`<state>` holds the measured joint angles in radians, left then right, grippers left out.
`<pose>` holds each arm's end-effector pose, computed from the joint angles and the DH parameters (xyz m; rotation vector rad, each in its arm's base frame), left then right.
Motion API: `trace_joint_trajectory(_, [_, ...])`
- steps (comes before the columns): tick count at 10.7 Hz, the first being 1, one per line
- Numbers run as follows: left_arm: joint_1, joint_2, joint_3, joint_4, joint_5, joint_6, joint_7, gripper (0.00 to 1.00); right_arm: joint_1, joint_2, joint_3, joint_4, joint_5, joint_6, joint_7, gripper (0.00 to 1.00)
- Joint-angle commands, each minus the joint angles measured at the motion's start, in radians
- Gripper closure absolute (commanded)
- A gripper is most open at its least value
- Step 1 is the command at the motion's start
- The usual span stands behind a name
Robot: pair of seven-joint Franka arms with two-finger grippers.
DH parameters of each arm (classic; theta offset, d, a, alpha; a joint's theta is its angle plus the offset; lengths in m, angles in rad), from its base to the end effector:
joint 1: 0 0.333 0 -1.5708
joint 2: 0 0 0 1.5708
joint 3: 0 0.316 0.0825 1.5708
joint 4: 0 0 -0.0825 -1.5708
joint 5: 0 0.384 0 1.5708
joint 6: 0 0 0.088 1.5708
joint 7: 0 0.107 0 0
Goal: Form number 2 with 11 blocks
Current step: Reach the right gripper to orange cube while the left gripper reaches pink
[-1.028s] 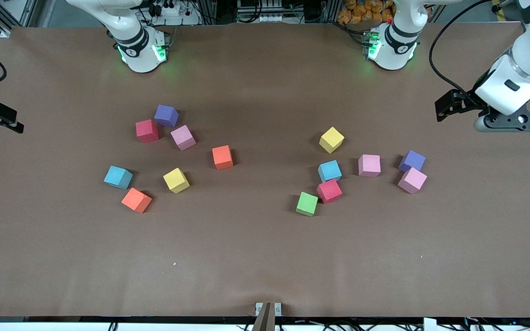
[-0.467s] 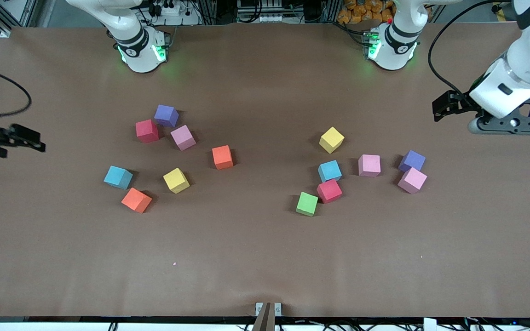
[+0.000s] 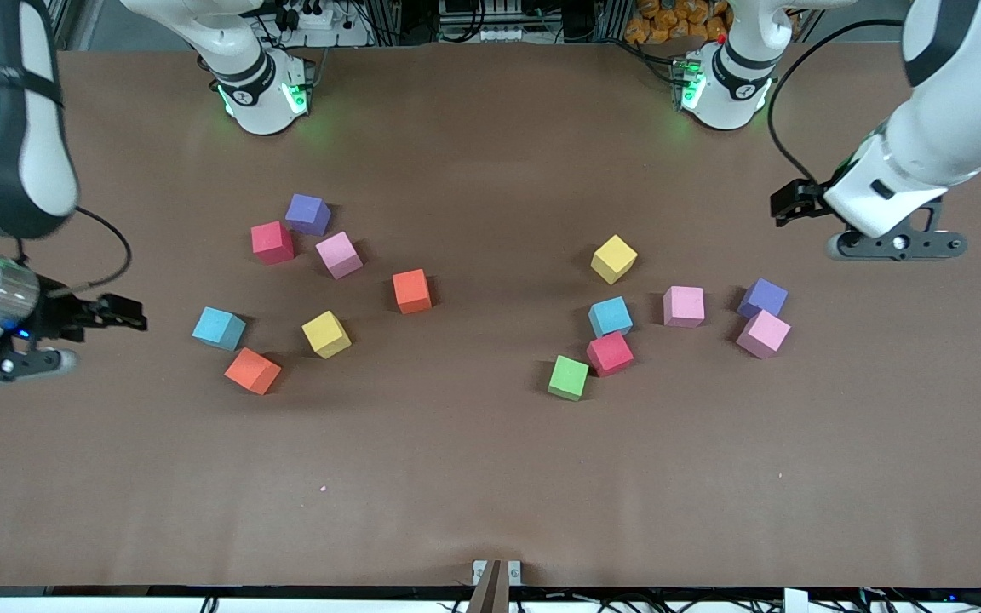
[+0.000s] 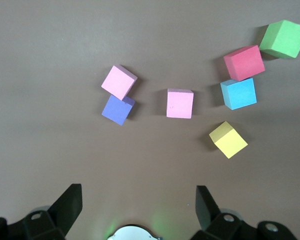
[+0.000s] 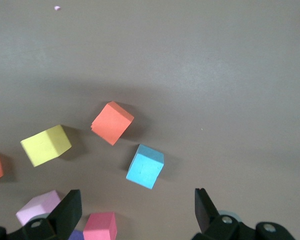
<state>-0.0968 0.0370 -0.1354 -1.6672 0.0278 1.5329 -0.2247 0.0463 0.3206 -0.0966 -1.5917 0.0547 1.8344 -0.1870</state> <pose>0.5402 -0.1234 0.5562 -3.0707 0.0141 0.2483 0.6463 -0.0216 0.4433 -3.1030 -0.1929 0.1138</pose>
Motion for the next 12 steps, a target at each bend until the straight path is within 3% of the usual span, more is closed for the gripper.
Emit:
trace_joint_trajectory(1, [-0.030, -0.012, -0.003, -0.063, 0.007, 0.061, -0.088, 0.00, 0.029, 0.075, 0.000, -0.017, -0.013, 0.066, 0.194, 0.00])
trace_joint_trajectory(4, [-0.047, 0.000, -0.003, -0.141, 0.007, 0.183, -0.090, 0.00, 0.083, 0.165, -0.002, -0.010, -0.016, 0.164, 0.479, 0.00])
trace_joint_trajectory(7, [-0.080, 0.092, 0.000, -0.138, 0.009, 0.313, -0.105, 0.00, 0.081, 0.230, -0.002, -0.008, 0.000, 0.243, 0.656, 0.00])
trace_joint_trajectory(10, [-0.126, 0.173, 0.000, -0.137, 0.015, 0.394, -0.179, 0.00, 0.089, 0.265, 0.001, -0.008, 0.004, 0.252, 0.774, 0.00])
trace_joint_trajectory(12, [-0.153, 0.202, 0.000, -0.140, 0.015, 0.421, -0.229, 0.00, 0.090, 0.276, 0.001, -0.016, 0.058, 0.252, 0.788, 0.00])
